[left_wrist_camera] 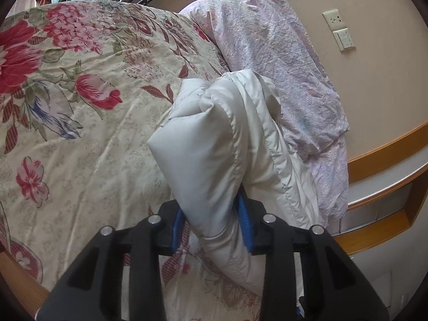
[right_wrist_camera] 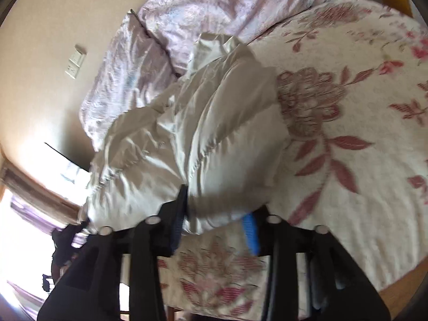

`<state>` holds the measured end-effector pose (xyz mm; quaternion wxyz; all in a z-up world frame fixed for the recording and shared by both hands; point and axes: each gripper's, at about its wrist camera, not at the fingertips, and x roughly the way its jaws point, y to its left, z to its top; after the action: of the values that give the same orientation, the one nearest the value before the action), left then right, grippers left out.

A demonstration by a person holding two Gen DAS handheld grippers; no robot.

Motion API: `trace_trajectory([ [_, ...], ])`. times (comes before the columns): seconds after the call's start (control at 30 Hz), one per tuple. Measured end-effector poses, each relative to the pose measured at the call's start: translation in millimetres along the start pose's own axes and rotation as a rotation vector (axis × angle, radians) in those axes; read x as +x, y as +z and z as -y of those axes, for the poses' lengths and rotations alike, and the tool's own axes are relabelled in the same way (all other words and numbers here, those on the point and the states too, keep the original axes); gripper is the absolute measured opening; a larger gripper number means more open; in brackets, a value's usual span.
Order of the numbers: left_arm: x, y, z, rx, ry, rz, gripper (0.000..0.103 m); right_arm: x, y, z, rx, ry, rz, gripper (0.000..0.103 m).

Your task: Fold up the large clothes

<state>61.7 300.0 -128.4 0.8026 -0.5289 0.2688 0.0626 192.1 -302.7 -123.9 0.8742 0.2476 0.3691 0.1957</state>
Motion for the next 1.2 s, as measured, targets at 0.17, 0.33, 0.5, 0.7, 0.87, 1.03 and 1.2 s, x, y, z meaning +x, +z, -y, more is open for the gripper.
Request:
trace_trajectory([
  [0.17, -3.6, -0.7, 3.2, 0.057, 0.024, 0.046, 0.072, -38.9, 7.2, -17.6, -0.116, -0.277, 0.250, 0.062],
  [0.33, 2.6, -3.5, 7.0, 0.094, -0.007, 0.030, 0.081, -21.3, 20.3, -79.2, -0.312, -0.180, 0.249, 0.062],
  [0.5, 12.6, -5.3, 9.5, 0.126, 0.005, 0.010, 0.081, 23.2, 13.8, -150.0, -0.502, -0.060, 0.170, 0.056],
  [0.7, 23.3, 0.1, 15.8, 0.158, 0.022, -0.005, 0.081, 63.9, -0.7, -192.8, -0.591, -0.017, 0.097, 0.056],
  [0.87, 28.5, 2.7, 13.0, 0.145, 0.007, -0.009, 0.081, 95.4, -4.5, -203.2, -0.608, -0.086, 0.042, 0.054],
  [1.03, 30.1, 6.2, 12.4, 0.137, -0.006, -0.005, 0.081, 129.5, -8.2, -190.8, -0.591, -0.133, -0.045, 0.055],
  [1.2, 31.2, 8.9, 12.4, 0.127, -0.014, 0.004, 0.081, 143.6, -15.6, -192.2, -0.637, -0.184, -0.078, 0.056],
])
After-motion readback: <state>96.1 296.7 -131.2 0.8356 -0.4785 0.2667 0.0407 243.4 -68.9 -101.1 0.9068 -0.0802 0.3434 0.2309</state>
